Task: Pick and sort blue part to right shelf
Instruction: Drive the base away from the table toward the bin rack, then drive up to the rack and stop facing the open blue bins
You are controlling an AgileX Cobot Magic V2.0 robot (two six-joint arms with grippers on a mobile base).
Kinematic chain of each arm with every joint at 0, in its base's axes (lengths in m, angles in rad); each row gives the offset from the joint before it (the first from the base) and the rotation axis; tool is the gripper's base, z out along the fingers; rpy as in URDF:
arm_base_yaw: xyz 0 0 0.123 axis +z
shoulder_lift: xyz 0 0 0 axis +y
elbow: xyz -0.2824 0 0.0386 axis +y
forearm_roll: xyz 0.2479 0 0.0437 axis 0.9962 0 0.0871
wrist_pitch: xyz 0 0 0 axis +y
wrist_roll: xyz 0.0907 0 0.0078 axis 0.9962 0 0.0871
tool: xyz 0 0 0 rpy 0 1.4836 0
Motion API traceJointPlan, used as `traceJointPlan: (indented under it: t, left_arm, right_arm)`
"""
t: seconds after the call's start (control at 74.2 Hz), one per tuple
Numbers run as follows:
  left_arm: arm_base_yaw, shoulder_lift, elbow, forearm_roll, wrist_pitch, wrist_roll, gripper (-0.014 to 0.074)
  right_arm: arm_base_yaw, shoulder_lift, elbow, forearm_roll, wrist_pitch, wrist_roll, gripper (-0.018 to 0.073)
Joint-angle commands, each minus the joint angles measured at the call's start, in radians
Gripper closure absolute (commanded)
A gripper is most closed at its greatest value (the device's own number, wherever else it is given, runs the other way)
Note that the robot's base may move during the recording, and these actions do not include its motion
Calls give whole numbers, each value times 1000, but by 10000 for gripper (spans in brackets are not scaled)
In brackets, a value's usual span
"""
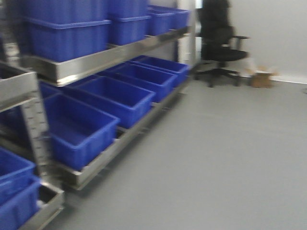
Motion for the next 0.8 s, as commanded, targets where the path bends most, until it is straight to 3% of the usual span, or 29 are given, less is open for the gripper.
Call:
traceJointPlan:
  t: [0.0,0.782]
  left_arm:
    - [-1,-18,-26,13,-87,0,261]
    - [-1,-18,-26,13,-87,0,261]
  right_arm:
    - [-1,23,-27,-15,-87,-6,270]
    - [-1,23,-27,-15,-87,-6,270]
